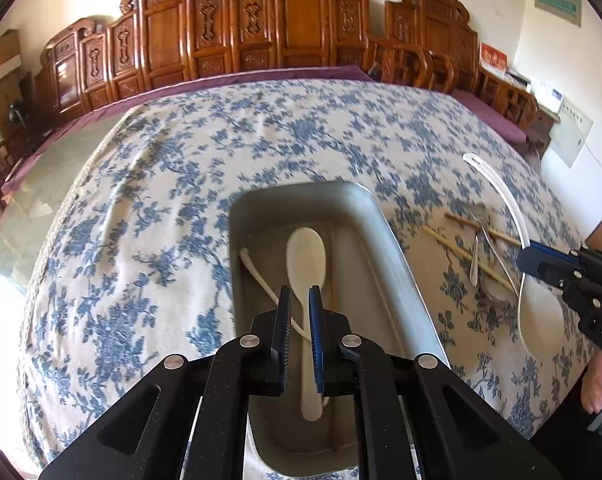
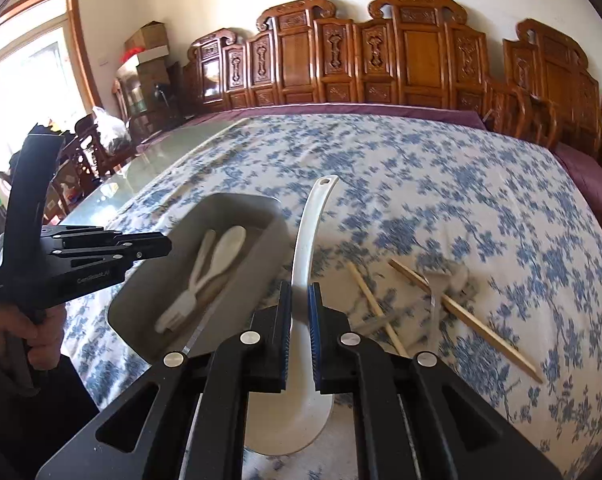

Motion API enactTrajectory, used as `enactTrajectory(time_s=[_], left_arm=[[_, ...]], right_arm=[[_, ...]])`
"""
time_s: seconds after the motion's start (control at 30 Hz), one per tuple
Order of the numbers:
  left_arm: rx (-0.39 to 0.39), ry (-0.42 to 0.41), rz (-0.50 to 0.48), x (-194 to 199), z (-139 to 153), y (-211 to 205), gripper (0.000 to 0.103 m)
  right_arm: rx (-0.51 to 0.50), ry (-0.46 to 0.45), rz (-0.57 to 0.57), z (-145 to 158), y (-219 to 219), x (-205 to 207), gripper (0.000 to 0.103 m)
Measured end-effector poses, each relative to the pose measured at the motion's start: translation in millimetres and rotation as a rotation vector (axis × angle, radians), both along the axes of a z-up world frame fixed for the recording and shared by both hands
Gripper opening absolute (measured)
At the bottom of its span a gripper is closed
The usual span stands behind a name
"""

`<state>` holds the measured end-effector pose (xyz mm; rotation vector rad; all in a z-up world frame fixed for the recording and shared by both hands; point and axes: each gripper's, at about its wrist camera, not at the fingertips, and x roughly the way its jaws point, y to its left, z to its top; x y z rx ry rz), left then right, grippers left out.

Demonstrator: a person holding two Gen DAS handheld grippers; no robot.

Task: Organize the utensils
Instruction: 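Carry the white soup spoon into the grey tray and open the right tool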

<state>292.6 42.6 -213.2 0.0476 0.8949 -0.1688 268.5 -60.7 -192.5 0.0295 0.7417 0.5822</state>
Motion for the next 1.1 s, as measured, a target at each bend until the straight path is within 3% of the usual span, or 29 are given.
enactTrajectory(time_s=[0.4, 0.73, 1.1], left_arm=[[-0.039, -0.025, 0.077, 4.7, 10.6, 37.2, 0.008], [-0.045, -0.027, 0.139, 8.3, 11.4, 59.0, 0.008], [-0.037, -0.029, 0.134, 7.2, 10.0, 56.9, 0.008]], right_arm=[[0.054, -0.003, 0.075, 21.4, 64.5, 10.4, 0.010], [0.009, 0.047, 0.127, -6.7, 113.6, 10.2, 0.010], [-0.023, 0.079, 0.137, -27.0, 121.8, 1.2, 0.011]])
